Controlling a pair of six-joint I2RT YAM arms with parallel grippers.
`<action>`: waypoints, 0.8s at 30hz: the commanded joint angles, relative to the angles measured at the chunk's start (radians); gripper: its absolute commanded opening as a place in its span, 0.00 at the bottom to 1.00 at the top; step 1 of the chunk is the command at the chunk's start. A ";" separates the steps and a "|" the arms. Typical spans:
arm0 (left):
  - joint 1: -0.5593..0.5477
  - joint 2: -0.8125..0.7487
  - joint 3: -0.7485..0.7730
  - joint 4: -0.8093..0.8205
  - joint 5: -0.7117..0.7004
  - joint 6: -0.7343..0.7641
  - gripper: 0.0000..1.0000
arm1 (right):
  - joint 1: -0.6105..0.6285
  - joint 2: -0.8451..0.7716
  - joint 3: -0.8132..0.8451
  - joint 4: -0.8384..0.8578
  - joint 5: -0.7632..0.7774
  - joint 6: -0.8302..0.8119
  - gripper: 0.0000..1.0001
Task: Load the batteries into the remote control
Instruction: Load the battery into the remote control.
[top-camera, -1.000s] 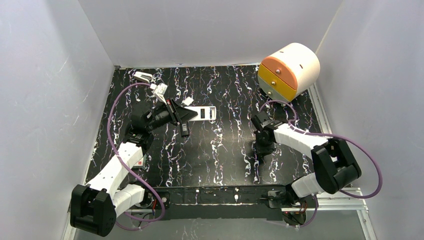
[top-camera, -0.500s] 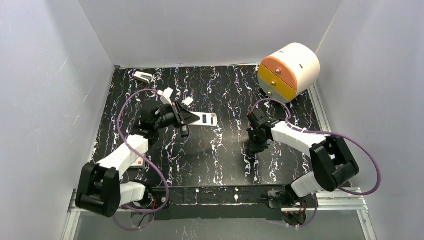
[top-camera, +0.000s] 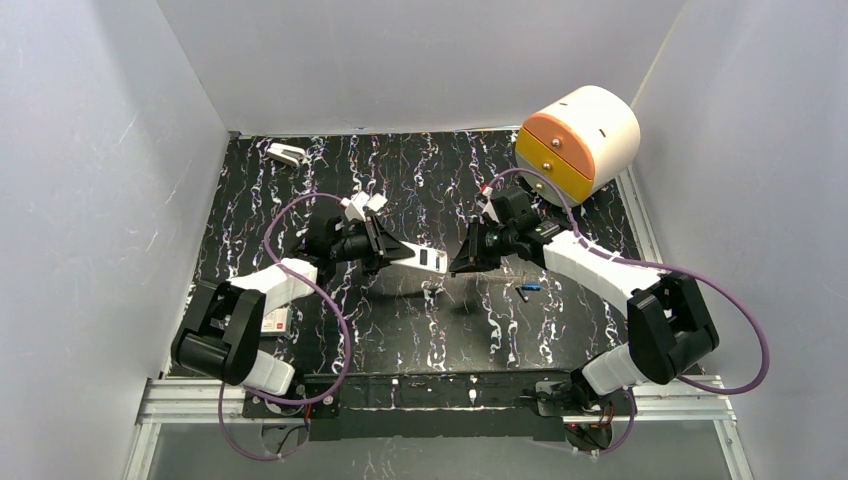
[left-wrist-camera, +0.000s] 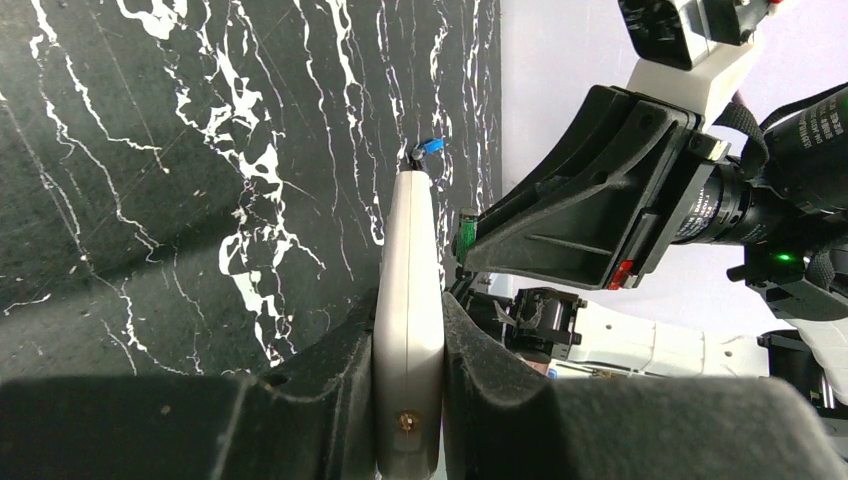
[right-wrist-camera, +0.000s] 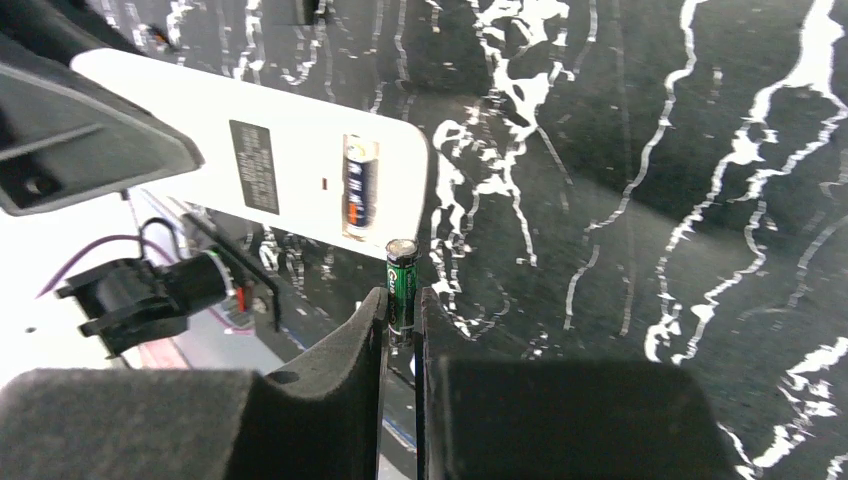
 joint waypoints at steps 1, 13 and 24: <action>-0.008 -0.003 0.024 0.066 0.029 -0.019 0.00 | 0.008 -0.003 0.037 0.061 -0.072 0.056 0.10; -0.013 0.009 0.016 0.080 0.079 -0.017 0.00 | 0.014 0.022 0.050 0.073 -0.065 0.052 0.11; -0.015 -0.005 0.018 0.080 0.093 -0.012 0.00 | 0.023 0.042 0.060 0.044 -0.060 0.040 0.15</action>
